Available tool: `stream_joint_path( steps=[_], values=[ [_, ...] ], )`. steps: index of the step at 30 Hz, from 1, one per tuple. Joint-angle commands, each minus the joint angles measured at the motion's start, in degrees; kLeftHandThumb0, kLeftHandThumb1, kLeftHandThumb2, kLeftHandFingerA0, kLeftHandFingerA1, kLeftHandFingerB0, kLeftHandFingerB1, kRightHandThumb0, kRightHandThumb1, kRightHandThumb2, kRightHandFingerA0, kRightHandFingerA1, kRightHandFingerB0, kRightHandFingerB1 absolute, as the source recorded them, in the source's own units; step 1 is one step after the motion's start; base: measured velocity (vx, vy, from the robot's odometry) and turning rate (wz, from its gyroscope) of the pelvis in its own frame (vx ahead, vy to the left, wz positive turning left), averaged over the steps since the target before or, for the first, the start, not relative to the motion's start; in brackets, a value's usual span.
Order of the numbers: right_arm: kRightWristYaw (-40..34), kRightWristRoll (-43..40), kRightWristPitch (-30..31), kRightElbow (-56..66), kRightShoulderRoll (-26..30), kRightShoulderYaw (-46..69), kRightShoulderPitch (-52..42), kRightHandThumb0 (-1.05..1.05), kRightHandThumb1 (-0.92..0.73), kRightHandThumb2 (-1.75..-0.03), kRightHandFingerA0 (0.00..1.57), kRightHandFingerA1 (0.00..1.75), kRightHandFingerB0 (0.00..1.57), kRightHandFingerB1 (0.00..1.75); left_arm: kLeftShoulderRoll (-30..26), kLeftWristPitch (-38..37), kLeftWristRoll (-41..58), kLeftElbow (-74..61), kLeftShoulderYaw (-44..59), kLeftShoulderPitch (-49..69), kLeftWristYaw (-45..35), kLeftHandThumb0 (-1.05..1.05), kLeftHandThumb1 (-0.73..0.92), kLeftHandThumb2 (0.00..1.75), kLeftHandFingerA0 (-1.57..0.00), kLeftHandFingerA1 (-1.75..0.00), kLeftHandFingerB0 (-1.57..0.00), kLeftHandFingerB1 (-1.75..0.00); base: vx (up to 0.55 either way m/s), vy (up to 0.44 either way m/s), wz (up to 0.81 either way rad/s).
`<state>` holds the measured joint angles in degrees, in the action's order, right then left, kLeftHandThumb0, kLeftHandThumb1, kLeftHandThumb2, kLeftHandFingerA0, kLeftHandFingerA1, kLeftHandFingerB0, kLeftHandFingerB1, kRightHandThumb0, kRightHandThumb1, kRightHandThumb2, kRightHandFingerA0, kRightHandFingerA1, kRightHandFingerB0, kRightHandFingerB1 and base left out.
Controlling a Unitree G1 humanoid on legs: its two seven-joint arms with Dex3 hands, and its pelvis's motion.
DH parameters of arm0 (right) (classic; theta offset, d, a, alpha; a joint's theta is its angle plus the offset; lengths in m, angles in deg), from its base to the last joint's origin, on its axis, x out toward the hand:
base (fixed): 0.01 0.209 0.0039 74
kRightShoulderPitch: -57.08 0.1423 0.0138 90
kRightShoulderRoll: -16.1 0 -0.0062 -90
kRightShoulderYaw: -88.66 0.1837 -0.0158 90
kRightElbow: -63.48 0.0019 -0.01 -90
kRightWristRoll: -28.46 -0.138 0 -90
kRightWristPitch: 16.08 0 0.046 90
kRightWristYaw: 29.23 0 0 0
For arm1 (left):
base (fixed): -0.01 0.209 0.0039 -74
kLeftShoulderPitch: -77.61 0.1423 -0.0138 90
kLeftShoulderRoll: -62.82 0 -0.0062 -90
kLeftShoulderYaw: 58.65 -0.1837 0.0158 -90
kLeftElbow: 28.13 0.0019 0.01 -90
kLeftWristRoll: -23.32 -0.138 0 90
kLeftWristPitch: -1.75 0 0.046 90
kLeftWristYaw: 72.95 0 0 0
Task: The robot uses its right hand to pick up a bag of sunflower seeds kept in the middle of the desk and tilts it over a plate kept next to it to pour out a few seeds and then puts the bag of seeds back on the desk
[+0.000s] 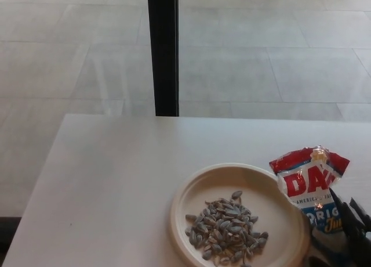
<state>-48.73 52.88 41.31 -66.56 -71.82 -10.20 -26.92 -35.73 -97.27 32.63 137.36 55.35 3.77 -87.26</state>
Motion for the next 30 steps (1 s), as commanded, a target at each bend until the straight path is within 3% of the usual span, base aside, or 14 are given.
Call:
stream_joint_path(
  steps=[1,3,6,7,11,12,13,15,16,17,18,19,20,30],
  values=[
    [0.6,0.5,2.0,0.9,2.1,0.6,-2.6,-0.99,-0.70,-0.62,0.00,0.00,0.00,0.00,0.0,-0.1,0.8,0.3,1.0,0.0,0.7,-0.93,0.88,0.67,-0.33,-0.52,-0.25,-0.34,0.00,0.000,0.00],
    [0.9,0.3,2.2,1.8,2.7,1.1,-3.1,-1.04,-0.69,-0.69,0.00,0.00,0.00,0.00,0.0,-0.4,0.5,0.2,0.8,0.0,0.4,-0.90,0.69,1.10,-0.27,-0.58,-0.17,-0.46,0.00,0.000,0.00],
    [1.3,-0.1,2.2,2.2,2.9,1.5,-3.1,-1.03,-0.68,-0.70,0.00,0.00,0.00,0.00,0.0,-0.6,0.3,0.0,0.6,0.1,0.3,-0.93,0.91,0.68,-0.30,-0.51,-0.23,-0.34,0.00,0.000,0.00],
    [1.4,-0.6,2.0,2.5,3.0,1.8,-3.4,-1.02,-0.76,-0.64,0.00,0.00,0.00,0.00,0.0,-1.0,0.1,0.0,0.4,0.2,0.5,-0.90,0.70,1.11,-0.28,-0.58,-0.17,-0.46,0.00,0.000,0.00],
    [3.5,-3.9,4.5,7.4,3.0,5.0,-6.1,-1.02,-0.66,-0.86,0.00,0.00,0.00,0.00,0.0,-1.2,-0.6,0.2,-0.1,0.4,1.3,-0.94,0.72,1.13,-0.30,-0.59,-0.17,-0.45,0.00,0.000,0.00],
    [3.7,-3.8,4.7,7.7,2.9,5.3,-6.3,-1.02,-0.66,-0.86,0.00,0.00,0.00,0.00,0.0,-1.2,-0.6,0.2,-0.1,0.4,1.3,-0.94,0.72,1.13,-0.30,-0.59,-0.17,-0.45,0.00,0.000,0.00],
    [2.4,-5.9,4.0,8.3,2.0,7.6,-6.8,-1.05,-0.77,-0.63,0.00,0.00,0.00,0.00,0.0,-1.1,-0.4,0.2,-0.1,0.4,1.1,-0.95,0.91,0.68,-0.32,-0.53,-0.24,-0.35,0.00,0.000,0.00],
    [3.2,-7.3,5.6,9.8,1.1,8.9,-7.1,-1.05,-0.79,-0.64,0.00,0.00,0.00,0.00,-0.1,-1.0,-0.1,0.2,0.1,0.3,1.2,-0.92,0.70,1.11,-0.31,-0.59,-0.18,-0.46,0.00,0.000,0.00],
    [3.8,-9.5,7.8,13.0,0.3,11.3,-8.5,-1.04,-0.82,-0.65,0.00,0.00,0.00,0.00,-0.1,-0.4,0.5,0.3,0.7,0.3,0.9,-0.95,0.89,0.67,-0.34,-0.53,-0.25,-0.35,0.00,0.000,0.00],
    [4.2,-9.4,8.2,13.5,0.1,11.6,-8.7,-1.04,-0.82,-0.65,0.00,0.00,0.00,0.00,-0.1,-0.4,0.5,0.3,0.7,0.3,0.9,-0.95,0.89,0.67,-0.34,-0.53,-0.25,-0.35,0.00,0.000,0.00],
    [3.9,-11.6,8.0,14.9,-0.7,13.6,-9.7,-1.01,-0.69,-0.88,0.00,0.00,0.00,0.00,-0.1,-0.4,0.7,0.2,0.9,0.3,0.7,-0.97,0.71,1.12,-0.33,-0.60,-0.19,-0.44,0.00,0.000,0.00],
    [3.8,-12.2,8.0,15.6,-1.0,14.9,-10.3,-1.03,-0.83,-0.64,0.00,0.00,0.00,0.00,-0.2,-0.2,0.6,0.2,0.8,0.3,0.8,-0.95,0.71,1.12,-0.33,-0.60,-0.19,-0.44,0.00,0.000,0.00],
    [4.6,-13.9,7.3,15.9,-1.4,16.0,-10.7,-1.03,-0.81,-0.64,0.00,0.00,0.00,0.00,-0.1,-0.1,0.6,0.3,0.8,0.2,0.8,-0.93,0.89,0.67,-0.33,-0.53,-0.27,-0.35,0.00,0.000,0.00],
    [8.6,-28.0,10.3,22.4,-2.0,29.6,-12.0,-1.05,-0.80,-0.70,0.00,0.00,0.00,0.06,0.0,-0.1,1.1,0.4,1.3,0.3,0.8,-0.93,0.88,0.67,-0.34,-0.55,-0.27,-0.36,0.00,0.000,0.00]
  ],
)
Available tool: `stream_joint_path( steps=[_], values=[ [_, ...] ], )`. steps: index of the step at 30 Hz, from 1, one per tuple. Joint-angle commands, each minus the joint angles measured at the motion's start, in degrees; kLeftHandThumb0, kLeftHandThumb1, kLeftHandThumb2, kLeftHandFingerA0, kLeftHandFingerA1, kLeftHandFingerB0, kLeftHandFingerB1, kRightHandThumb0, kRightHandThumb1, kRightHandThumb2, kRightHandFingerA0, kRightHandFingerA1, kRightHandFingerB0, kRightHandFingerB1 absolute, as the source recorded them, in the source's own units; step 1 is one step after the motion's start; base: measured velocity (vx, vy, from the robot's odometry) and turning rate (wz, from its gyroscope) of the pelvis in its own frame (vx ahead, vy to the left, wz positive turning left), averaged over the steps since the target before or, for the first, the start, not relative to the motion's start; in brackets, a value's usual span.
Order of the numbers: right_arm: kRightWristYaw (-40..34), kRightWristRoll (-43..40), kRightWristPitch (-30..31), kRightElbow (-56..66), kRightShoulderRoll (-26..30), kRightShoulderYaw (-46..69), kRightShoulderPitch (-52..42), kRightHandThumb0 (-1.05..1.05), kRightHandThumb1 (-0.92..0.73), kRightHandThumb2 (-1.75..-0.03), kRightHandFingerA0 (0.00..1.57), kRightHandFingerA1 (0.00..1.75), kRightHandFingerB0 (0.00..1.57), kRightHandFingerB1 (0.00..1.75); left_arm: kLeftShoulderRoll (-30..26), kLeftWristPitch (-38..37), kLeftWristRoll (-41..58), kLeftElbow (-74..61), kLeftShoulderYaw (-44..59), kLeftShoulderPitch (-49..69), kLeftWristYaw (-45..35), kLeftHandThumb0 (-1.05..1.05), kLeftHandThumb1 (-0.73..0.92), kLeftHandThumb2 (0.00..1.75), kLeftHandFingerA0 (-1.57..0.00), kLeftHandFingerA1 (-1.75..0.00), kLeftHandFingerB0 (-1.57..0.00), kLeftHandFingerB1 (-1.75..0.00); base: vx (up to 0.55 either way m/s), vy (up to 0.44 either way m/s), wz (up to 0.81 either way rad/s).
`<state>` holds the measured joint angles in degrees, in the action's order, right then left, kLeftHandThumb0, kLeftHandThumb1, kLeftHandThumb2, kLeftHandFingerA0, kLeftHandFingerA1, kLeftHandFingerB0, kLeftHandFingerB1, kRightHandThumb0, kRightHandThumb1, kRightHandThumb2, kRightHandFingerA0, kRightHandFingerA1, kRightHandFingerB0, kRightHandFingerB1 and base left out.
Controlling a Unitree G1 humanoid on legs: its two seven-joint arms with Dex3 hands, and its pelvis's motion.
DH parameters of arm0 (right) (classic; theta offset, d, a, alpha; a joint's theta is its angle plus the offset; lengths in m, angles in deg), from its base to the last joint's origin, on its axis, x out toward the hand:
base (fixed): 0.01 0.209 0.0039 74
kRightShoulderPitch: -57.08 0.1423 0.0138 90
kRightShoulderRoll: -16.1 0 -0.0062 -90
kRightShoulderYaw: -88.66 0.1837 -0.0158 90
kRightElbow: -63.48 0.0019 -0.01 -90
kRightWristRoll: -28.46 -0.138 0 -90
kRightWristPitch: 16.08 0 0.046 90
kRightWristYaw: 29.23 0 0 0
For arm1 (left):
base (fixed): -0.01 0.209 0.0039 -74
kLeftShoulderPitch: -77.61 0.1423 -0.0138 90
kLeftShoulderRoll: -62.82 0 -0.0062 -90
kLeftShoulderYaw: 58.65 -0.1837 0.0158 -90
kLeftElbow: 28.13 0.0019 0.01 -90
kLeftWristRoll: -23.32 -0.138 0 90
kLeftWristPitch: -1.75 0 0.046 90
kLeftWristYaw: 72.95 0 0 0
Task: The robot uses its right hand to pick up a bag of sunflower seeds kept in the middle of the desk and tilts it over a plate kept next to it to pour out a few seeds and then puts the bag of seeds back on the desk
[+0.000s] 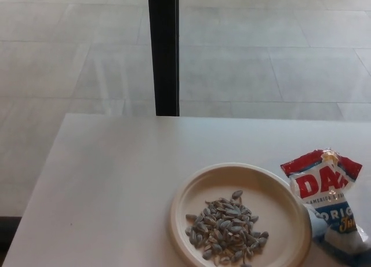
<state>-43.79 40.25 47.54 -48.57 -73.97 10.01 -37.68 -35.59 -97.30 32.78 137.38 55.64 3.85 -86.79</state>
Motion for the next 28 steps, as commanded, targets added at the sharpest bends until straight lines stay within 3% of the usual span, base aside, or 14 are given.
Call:
stream_joint_path(
  steps=[1,6,7,8,9,10,15,16,18,22,23,24,27,28],
  values=[
    [4.3,-16.2,4.2,4.8,0.5,10.2,-1.5,-1.05,-0.85,-0.66,0.00,0.00,0.00,0.04,-0.2,-0.4,0.6,0.3,0.7,0.3,0.4,-0.96,0.89,0.67,-0.34,-0.54,-0.27,-0.35,0.00,0.000,0.00],
    [7.1,-24.4,3.9,1.9,4.1,21.0,-2.8,-1.05,-0.85,-0.68,0.00,0.00,0.00,0.10,-0.4,-0.9,0.3,0.3,0.4,0.6,0.0,-0.98,0.89,0.67,-0.31,-0.55,-0.26,-0.36,0.00,0.000,0.00],
    [7.5,-27.5,5.0,0.3,5.9,25.8,-3.8,-1.05,-0.88,-0.68,0.00,0.00,0.00,0.18,-0.4,-0.5,0.4,0.1,0.4,0.5,0.1,-0.92,0.69,1.12,-0.29,-0.60,-0.18,-0.46,0.00,0.000,0.00],
    [6.2,-28.6,6.8,-0.8,6.8,29.2,-4.0,-1.05,-0.86,-0.71,0.00,0.00,0.00,0.19,-0.4,-0.8,0.2,0.1,0.2,0.4,0.1,-0.95,0.90,0.67,-0.32,-0.54,-0.25,-0.35,0.00,0.000,0.00],
    [7.3,-31.5,7.1,-2.5,7.8,32.4,-4.1,-1.05,-0.87,-0.70,0.00,0.00,0.00,0.15,-0.4,-0.7,0.2,0.2,0.3,0.3,0.4,-0.95,0.70,1.12,-0.32,-0.60,-0.18,-0.45,0.00,0.000,0.00],
    [6.4,-31.3,6.5,-5.9,9.5,35.0,-4.0,-1.05,-0.89,-0.69,0.00,0.00,0.00,0.09,-0.4,-0.7,0.3,0.2,0.4,0.4,0.6,-0.94,0.88,0.67,-0.34,-0.53,-0.27,-0.35,0.00,0.000,0.00],
    [5.6,-35.3,9.3,-22.1,16.7,46.6,-4.7,-1.04,-0.89,-0.69,0.00,0.00,0.00,0.03,-0.6,-0.7,0.8,0.0,0.8,0.4,0.0,-0.92,0.69,1.11,-0.26,-0.58,-0.18,-0.46,0.00,0.000,0.00],
    [6.0,-35.7,8.8,-25.6,17.7,47.8,-4.6,-1.05,-0.90,-0.69,0.00,0.00,0.00,0.01,-0.6,-0.7,0.8,0.1,0.8,0.4,0.1,-0.92,0.89,0.67,-0.31,-0.53,-0.25,-0.36,0.00,0.000,0.00],
    [7.0,-38.0,8.3,-33.5,19.5,51.3,-4.0,-1.04,-0.86,-0.71,0.00,0.00,0.00,0.21,-0.4,-0.8,0.7,0.1,0.8,0.6,0.3,-0.98,0.72,0.86,-0.31,-0.58,-0.23,-0.43,0.00,0.000,0.00],
    [7.2,-40.4,12.2,-43.6,21.5,55.5,-3.3,-1.05,-0.85,-0.70,0.00,0.00,0.00,0.18,-0.4,-1.2,0.4,0.0,0.6,0.7,0.5,-0.95,0.89,0.67,-0.33,-0.56,-0.27,-0.38,0.00,0.000,0.00],
    [6.6,-40.8,12.7,-44.7,20.0,56.1,-3.6,-1.05,-0.88,-0.79,0.00,0.00,0.00,0.00,-0.5,-1.8,0.1,-0.2,0.2,0.5,0.4,-0.94,0.71,1.13,-0.32,-0.62,-0.18,-0.46,0.00,0.000,0.00],
    [6.1,-40.6,12.5,-44.3,18.8,56.3,-3.6,-1.05,-0.91,-0.69,0.00,0.00,0.00,0.00,-0.4,-1.6,0.2,-0.3,0.3,0.5,0.9,-0.95,0.90,0.67,-0.34,-0.55,-0.27,-0.37,0.00,0.000,0.00],
    [9.9,-41.8,12.3,-40.3,14.7,57.4,-5.5,-1.01,-0.92,-0.68,0.00,0.00,0.00,0.00,-0.6,-1.1,0.3,-0.2,0.4,0.3,1.3,-0.93,0.90,0.67,-0.35,-0.53,-0.29,-0.36,0.00,0.000,0.00],
    [9.9,-42.1,13.2,-40.0,13.8,57.5,-5.6,-0.97,-0.92,-0.74,0.00,0.00,0.00,0.00,-0.6,-1.3,0.3,-0.2,0.4,0.4,1.1,-0.94,0.72,1.13,-0.32,-0.59,-0.19,-0.45,0.00,0.000,0.00]
  ],
)
